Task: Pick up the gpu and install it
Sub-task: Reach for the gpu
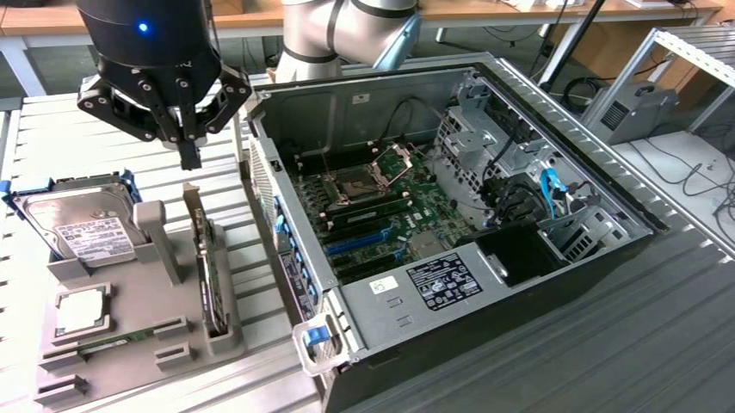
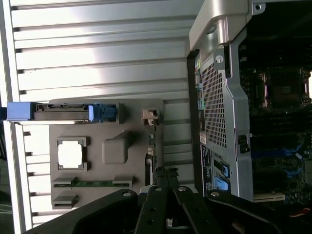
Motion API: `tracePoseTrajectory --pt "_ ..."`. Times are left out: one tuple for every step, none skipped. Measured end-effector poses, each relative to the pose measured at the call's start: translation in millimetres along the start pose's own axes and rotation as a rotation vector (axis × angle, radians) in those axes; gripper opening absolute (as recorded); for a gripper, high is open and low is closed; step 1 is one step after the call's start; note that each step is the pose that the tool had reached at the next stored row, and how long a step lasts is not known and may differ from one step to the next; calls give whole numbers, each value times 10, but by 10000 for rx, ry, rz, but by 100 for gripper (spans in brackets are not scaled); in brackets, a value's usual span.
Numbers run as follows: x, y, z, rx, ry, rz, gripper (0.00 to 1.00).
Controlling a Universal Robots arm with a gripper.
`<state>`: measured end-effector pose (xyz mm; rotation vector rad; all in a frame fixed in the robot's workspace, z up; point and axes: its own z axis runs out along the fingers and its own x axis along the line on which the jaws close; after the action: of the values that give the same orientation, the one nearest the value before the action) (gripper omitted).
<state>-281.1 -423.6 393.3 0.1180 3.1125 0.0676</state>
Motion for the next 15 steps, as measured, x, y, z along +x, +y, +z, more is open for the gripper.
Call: tracePoseTrajectory --pt "0 -3 0 -1 0 0 11" --pt "0 -6 0 0 0 0 11" --pt "-1 -9 0 0 0 0 11" --pt "-1 -11 0 0 0 0 11" --pt "-1 -14 0 0 0 0 11" --pt "-1 -17 -1 0 0 0 11" --pt "-2 -19 -1 0 0 0 11" --pt "-2 -22 -1 0 -1 0 11" --pt "-2 -25 -1 0 0 0 11" --pt "-2 -28 -1 0 0 0 11" --pt "-2 -31 -1 0 0 0 11" --pt "-3 -35 -1 0 0 0 11" --pt "-3 -38 -2 0 0 0 11" --pt "-3 -41 -2 0 0 0 11" --pt "-3 -43 -2 -1 -1 0 11"
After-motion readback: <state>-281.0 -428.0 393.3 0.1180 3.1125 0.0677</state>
